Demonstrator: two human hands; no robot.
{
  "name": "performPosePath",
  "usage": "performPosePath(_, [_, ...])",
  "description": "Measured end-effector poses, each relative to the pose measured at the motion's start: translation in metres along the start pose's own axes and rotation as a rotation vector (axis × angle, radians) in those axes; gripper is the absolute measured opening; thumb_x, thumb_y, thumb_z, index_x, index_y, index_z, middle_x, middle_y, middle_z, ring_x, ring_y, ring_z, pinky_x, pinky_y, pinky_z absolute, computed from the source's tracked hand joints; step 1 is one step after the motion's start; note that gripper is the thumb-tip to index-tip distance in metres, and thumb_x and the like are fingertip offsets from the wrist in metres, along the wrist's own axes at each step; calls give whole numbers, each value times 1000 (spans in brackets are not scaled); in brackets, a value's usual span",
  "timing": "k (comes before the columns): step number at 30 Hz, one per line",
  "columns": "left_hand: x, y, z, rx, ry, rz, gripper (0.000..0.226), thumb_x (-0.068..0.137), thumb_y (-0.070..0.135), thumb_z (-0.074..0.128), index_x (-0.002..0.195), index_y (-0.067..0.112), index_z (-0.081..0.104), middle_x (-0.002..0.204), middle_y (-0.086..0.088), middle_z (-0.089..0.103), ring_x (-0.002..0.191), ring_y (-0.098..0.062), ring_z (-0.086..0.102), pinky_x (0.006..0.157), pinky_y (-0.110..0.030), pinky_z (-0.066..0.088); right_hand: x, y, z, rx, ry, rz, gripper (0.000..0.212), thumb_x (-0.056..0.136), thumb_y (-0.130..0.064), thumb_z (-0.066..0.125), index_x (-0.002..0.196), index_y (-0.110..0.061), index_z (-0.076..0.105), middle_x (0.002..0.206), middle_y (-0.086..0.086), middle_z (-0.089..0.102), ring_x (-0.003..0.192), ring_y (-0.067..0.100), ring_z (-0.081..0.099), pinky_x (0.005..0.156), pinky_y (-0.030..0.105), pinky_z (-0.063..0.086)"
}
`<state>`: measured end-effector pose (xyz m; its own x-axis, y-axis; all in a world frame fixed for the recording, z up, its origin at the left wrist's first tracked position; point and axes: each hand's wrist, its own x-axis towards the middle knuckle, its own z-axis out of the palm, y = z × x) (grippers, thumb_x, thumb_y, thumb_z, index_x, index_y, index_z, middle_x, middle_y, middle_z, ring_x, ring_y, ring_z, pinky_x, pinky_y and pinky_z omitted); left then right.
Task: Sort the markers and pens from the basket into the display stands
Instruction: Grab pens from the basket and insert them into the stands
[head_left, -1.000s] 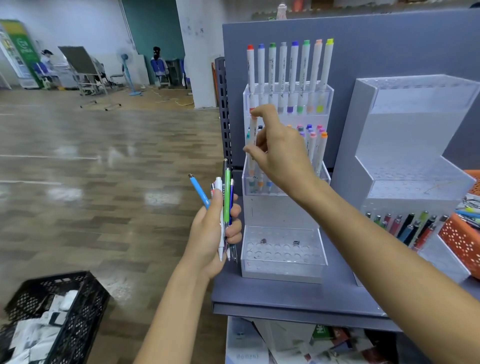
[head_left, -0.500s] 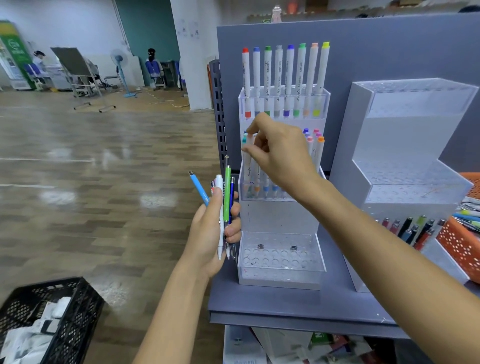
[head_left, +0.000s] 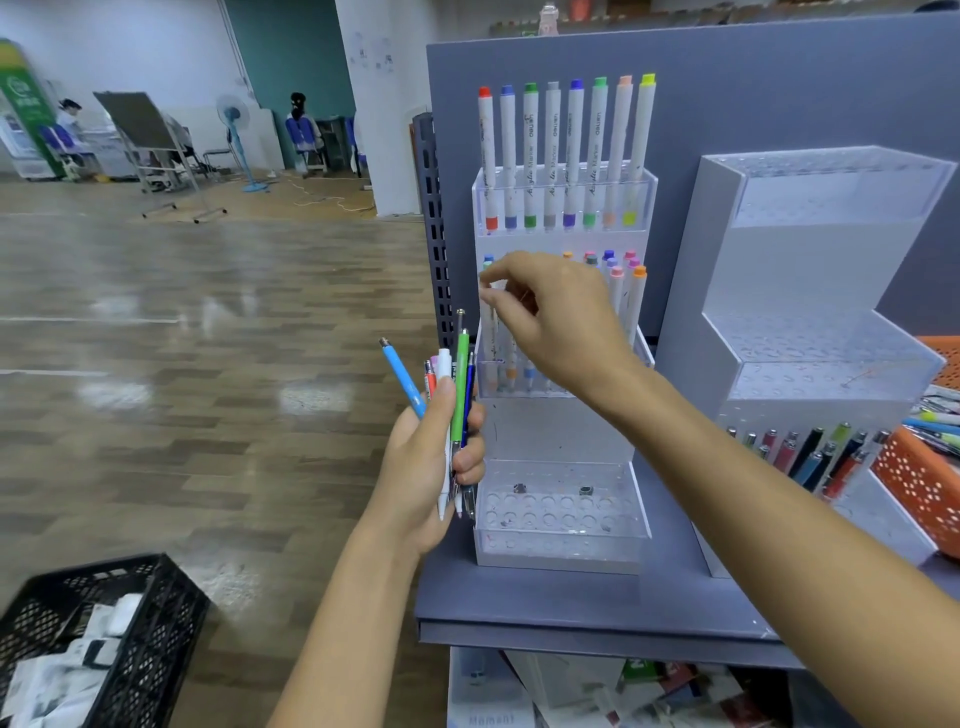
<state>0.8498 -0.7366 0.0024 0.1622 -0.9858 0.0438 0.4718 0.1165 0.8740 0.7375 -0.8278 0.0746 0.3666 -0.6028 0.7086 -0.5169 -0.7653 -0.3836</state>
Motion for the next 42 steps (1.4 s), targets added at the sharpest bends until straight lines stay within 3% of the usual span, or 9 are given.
performPosePath(6, [-2,-2,5,23,-45,70,16,92,25,54,87,11,47,67,3,51,40,-4,31,37,-15,26,-38,-10,-3,291,-41,236,23,89,-25,63,110,-16,62,77,-7,65,71,5,61,72,21,50])
performPosePath(10, [-1,-2,11,301,-7,151,18,100,15,44,83,11,43,61,9,47,41,-7,31,39,-17,26,-45,-16,-8,226,-26,172,20,82,-31,72,96,-19,65,72,-7,57,66,7,54,63,16,42])
performPosePath(14, [-2,-3,19,494,13,208,14,101,15,41,89,8,44,60,11,45,43,-8,36,41,-19,30,-43,-19,-13,240,-216,225,17,80,-27,73,96,-24,68,56,-9,51,60,1,50,58,9,36])
performPosePath(19, [-5,-3,23,520,-14,196,9,98,14,47,91,21,47,62,15,52,45,-8,43,42,-19,35,-40,-15,-13,341,-283,345,20,77,-21,77,95,-22,67,62,-6,53,58,6,50,62,34,52])
performPosePath(23, [-5,-4,21,490,-39,180,4,97,9,48,97,14,48,65,15,55,45,-8,44,42,-19,35,-37,-15,-14,491,-315,428,17,74,-13,80,81,-19,66,64,-2,53,56,8,52,56,32,51])
performPosePath(28, [-4,-3,9,355,-64,151,22,88,16,61,94,4,44,63,4,47,44,-6,38,41,-17,33,-23,-6,-26,751,-205,532,16,79,-1,72,82,-14,63,77,7,60,69,14,62,66,27,58])
performPosePath(33, [-3,-3,1,267,-55,114,7,94,11,54,93,9,47,79,-1,51,45,-6,36,41,-17,31,-2,3,-42,870,173,487,20,83,3,67,90,-14,58,80,5,62,71,16,68,69,31,58])
performPosePath(38, [-2,-5,-8,165,-41,97,16,89,24,51,92,9,45,78,0,52,45,-7,37,41,-17,31,7,15,-50,634,329,297,24,81,-4,67,87,-22,52,93,13,68,83,20,70,70,36,59])
performPosePath(42, [-2,-5,-10,108,-63,88,18,85,26,50,92,9,46,76,-1,53,43,-6,35,40,-16,30,7,18,-43,444,307,216,22,82,-8,68,90,-23,54,86,-5,66,81,13,68,71,35,59])
